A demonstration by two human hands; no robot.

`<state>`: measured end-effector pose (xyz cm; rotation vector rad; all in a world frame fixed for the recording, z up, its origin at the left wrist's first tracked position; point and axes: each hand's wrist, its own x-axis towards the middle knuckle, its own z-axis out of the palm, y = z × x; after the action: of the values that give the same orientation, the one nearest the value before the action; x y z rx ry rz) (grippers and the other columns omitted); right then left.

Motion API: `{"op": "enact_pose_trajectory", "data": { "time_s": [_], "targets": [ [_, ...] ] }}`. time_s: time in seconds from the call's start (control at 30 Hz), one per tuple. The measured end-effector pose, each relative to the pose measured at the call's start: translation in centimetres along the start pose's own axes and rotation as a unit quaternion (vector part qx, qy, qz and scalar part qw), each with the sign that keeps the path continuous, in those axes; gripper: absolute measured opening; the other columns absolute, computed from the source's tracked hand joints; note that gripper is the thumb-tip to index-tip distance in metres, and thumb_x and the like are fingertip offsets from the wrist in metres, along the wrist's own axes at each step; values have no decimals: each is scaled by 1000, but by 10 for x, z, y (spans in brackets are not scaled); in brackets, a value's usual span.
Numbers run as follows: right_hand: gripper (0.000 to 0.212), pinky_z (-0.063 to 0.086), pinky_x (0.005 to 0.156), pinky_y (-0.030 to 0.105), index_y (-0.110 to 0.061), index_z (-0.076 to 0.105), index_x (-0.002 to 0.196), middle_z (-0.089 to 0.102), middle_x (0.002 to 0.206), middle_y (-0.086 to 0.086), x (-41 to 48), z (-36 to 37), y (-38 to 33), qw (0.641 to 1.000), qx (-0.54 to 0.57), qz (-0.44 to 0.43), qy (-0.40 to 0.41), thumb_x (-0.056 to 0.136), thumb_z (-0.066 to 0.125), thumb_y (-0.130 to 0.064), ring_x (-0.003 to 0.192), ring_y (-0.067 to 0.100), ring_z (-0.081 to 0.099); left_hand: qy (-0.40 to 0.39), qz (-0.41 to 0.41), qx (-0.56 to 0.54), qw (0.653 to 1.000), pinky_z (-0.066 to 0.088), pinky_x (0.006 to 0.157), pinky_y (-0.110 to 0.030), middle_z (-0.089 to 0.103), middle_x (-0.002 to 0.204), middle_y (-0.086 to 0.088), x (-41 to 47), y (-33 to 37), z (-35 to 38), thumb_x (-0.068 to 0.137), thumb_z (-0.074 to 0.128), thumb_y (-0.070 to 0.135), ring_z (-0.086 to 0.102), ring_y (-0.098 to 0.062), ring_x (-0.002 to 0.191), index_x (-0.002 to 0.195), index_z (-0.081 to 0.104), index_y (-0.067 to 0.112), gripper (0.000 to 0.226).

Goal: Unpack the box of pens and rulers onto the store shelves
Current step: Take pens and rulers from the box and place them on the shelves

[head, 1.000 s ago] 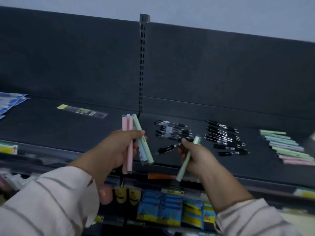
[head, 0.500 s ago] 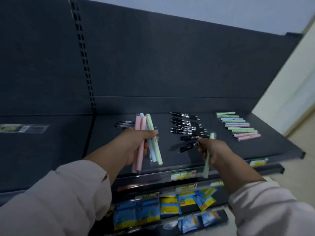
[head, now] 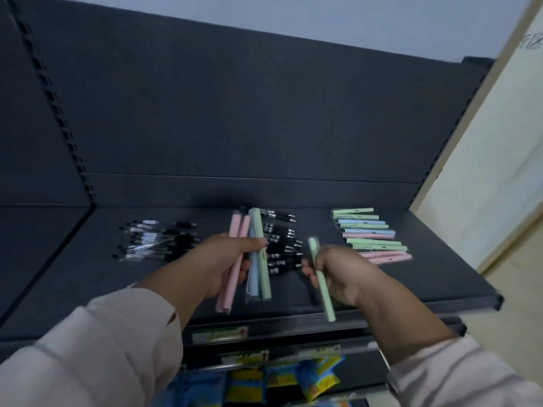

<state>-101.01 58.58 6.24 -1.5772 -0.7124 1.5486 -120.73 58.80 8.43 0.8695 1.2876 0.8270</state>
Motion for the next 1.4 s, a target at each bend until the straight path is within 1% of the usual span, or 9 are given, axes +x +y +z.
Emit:
{"op": "enact_pose_trajectory", "data": {
  "time_s": [0.17,0.37,0.53,0.63,0.8,0.9,1.03,1.27,1.4],
  "targets": [
    [25,56,63,33,-13,60,104,65,86,8,-8,-26,-22,988,-1,-110,-111,96,44,4,65,19,60,5,25,9,1000,44,47,-25,55,56,-1,5,0,55,78,76,22,48,-12,50,89,61,11,21],
    [25,48,57,21,-10,57,119,65,92,5,1,-42,-25,980,-24,-163,-114,95,51,-5,68,10,60,3,42,18,999,45,51,-24,61,60,0,16,5,89,78,76,25,52,-13,54,93,64,11,23],
    [36,50,53,21,0,57,117,64,91,14,6,-46,-24,980,31,-150,-129,86,47,15,64,13,65,-6,53,39,998,46,49,-23,64,63,-2,30,11,104,78,76,20,54,-12,52,96,66,9,23],
    [33,56,65,30,1,57,116,64,95,18,8,-49,-25,981,48,-143,-121,85,57,12,74,24,66,-29,36,34,998,46,50,-25,65,63,-2,39,16,110,79,74,20,57,-12,53,97,65,8,23],
    [27,56,62,35,4,59,110,64,84,20,18,-60,-28,986,39,-142,-73,85,57,11,64,25,63,-93,1,19,996,46,45,-21,65,67,-7,50,21,121,86,64,11,60,-12,51,102,63,3,17],
    [25,57,74,42,1,63,108,69,93,22,25,-73,-29,988,57,-122,-77,86,53,10,78,31,67,-101,-4,12,995,47,49,-22,65,71,-8,56,22,123,86,61,2,61,-11,53,99,62,5,14],
    [22,52,70,29,-9,63,94,67,85,7,33,-94,-36,986,63,-143,-64,89,51,9,79,19,63,-90,-2,37,995,44,53,-24,62,65,-1,61,23,132,83,66,7,56,-12,58,91,64,11,9],
    [27,50,82,37,-28,64,104,67,96,3,57,-126,-62,944,-159,-272,-100,82,61,-12,89,17,61,-41,-51,-10,998,47,57,-29,58,66,-7,78,28,168,86,63,11,53,-17,59,93,63,2,11],
    [34,51,93,39,-27,63,114,68,110,5,68,-146,-73,925,-214,-281,-141,89,59,-4,107,24,62,-33,-64,-63,995,49,47,-22,60,69,-8,86,35,197,88,61,11,55,-16,58,93,65,2,11]
  ]
}}
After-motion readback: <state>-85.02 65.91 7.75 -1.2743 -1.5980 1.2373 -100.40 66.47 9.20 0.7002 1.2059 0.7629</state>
